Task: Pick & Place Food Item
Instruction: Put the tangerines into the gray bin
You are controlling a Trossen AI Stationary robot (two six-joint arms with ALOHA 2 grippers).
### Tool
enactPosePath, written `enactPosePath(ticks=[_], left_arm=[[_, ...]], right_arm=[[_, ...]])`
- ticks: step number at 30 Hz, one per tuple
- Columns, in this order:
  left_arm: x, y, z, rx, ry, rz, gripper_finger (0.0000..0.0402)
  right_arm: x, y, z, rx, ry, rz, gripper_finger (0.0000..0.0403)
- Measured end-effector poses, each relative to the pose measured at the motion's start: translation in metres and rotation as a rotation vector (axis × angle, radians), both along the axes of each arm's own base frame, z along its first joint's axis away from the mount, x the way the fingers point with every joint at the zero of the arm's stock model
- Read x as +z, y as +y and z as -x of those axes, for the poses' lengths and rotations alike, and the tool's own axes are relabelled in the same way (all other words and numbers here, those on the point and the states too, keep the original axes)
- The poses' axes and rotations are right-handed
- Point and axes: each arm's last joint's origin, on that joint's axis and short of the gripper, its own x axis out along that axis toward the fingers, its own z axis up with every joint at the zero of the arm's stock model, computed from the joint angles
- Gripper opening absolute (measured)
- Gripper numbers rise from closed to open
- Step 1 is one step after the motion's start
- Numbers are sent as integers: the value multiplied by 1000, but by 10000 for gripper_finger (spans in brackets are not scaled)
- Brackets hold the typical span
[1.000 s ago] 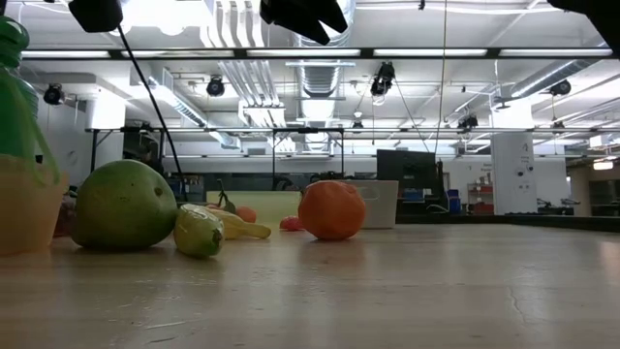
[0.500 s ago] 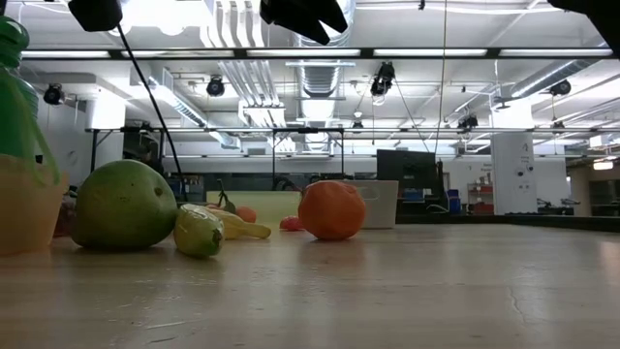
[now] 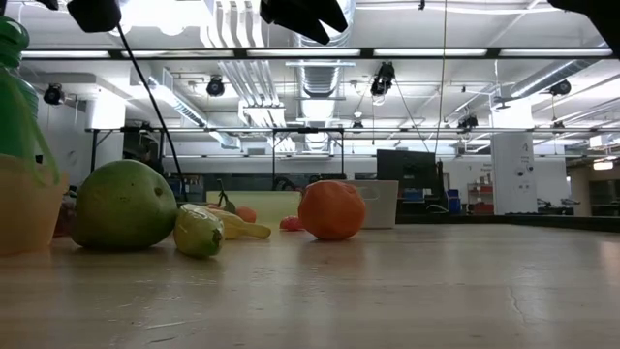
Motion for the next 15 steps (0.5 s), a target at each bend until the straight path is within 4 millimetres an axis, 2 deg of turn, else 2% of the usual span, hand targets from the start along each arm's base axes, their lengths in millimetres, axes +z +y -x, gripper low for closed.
enactPosePath(ticks=[8, 15], left_arm=[[0, 0, 0, 0, 0, 0, 342], [0, 0, 0, 0, 0, 0, 342]], right_arm=[[3, 0, 0, -1, -14, 0, 306], [13, 1, -2, 19, -43, -8, 307]])
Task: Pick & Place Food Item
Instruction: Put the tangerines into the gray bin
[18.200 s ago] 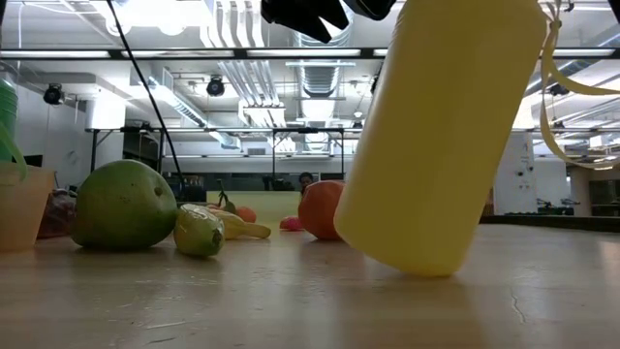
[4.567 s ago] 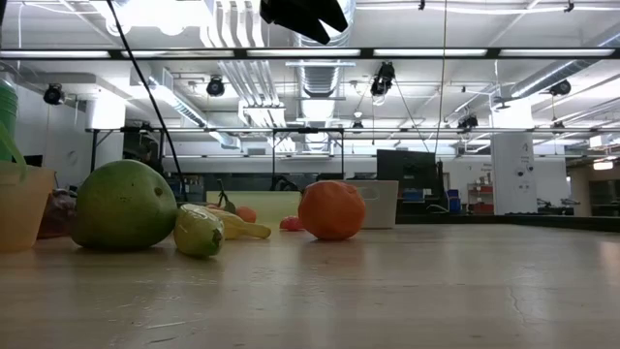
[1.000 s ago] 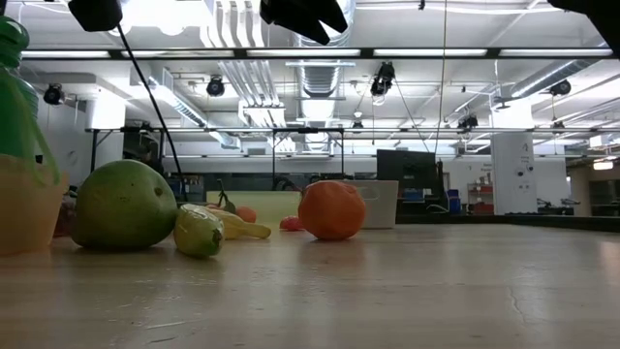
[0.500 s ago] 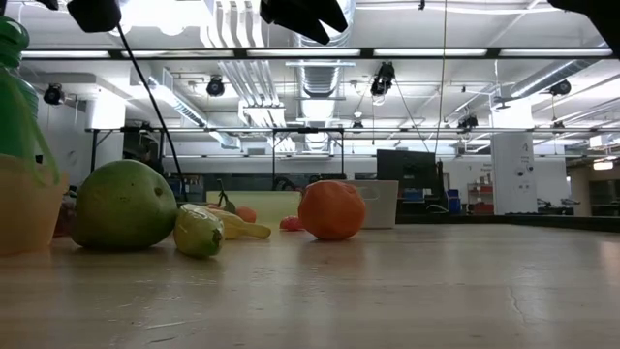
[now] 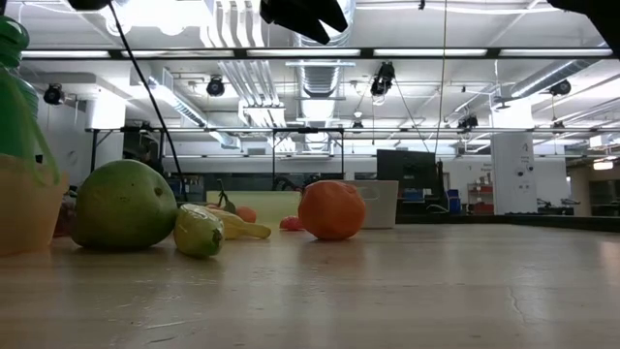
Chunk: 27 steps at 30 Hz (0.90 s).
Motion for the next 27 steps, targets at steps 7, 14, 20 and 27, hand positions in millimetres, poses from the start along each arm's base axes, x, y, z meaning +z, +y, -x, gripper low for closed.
enactPosePath(ticks=[7, 14, 20, 27], left_arm=[[0, 0, 0, 0, 0, 0, 342], [0, 0, 0, 0, 0, 0, 342], [0, 0, 0, 0, 0, 0, 342], [0, 0, 0, 0, 0, 0, 342]], right_arm=[[5, 2, 2, 11, -12, 23, 307], [20, 3, 9, 24, 2, 63, 307], [34, 4, 17, 31, 33, 92, 307], [30, 13, 21, 6, 2, 157, 307]])
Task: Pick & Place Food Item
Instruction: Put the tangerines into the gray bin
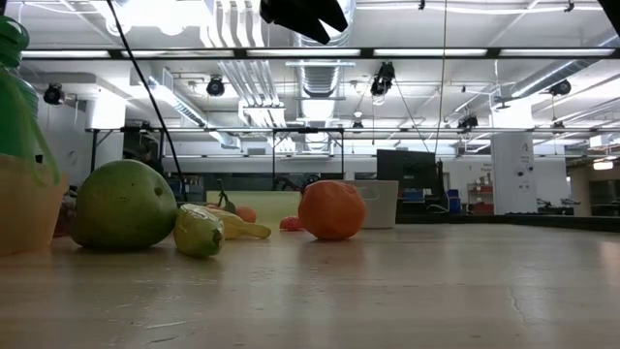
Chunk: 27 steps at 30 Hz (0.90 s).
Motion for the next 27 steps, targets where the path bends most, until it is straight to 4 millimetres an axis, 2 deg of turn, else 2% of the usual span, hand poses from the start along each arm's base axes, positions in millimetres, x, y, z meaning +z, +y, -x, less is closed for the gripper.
enactPosePath(ticks=[9, 14, 20, 27], left_arm=[[0, 0, 0, 0, 0, 0, 342], [0, 0, 0, 0, 0, 0, 342], [0, 0, 0, 0, 0, 0, 342], [0, 0, 0, 0, 0, 0, 342]], right_arm=[[-4, 4, 4, -22, -73, -26, 306], [-12, 3, 12, 16, -38, -61, 306], [-16, 0, 36, 25, -140, -137, 306], [-39, -20, 80, -12, -242, -243, 306]])
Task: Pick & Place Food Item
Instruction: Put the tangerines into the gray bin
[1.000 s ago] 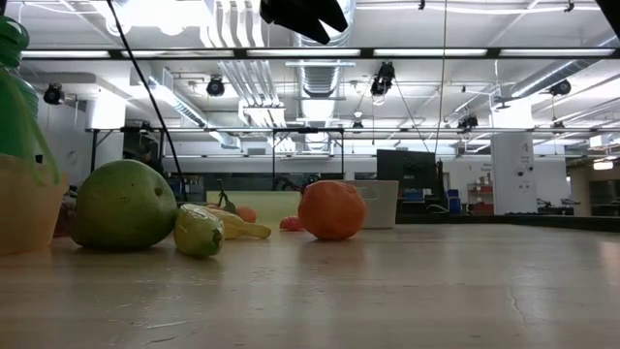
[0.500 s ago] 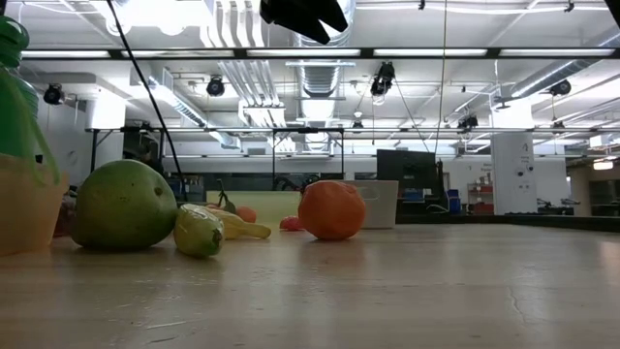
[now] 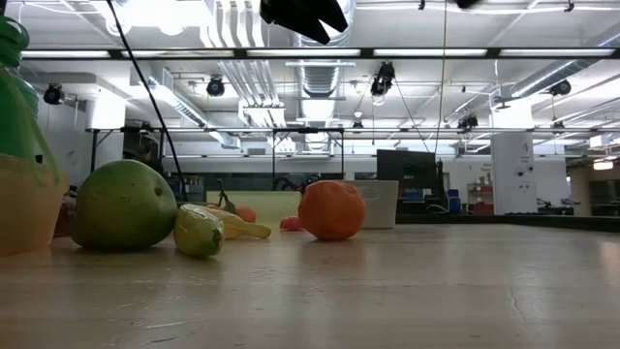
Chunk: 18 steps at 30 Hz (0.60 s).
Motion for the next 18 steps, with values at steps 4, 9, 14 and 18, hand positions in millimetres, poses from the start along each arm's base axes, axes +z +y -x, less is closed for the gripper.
enactPosePath(ticks=[4, 9, 14, 18], left_arm=[[0, 0, 0, 0, 0, 0, 342], [0, 0, 0, 0, 0, 0, 342], [0, 0, 0, 0, 0, 0, 342], [0, 0, 0, 0, 0, 0, 342]], right_arm=[[-4, -12, 32, -82, -22, -44, 306], [-11, -21, 77, -123, 4, -24, 306], [-16, -35, 118, -148, 29, -18, 306], [-16, -54, 148, -149, -35, -41, 306]])
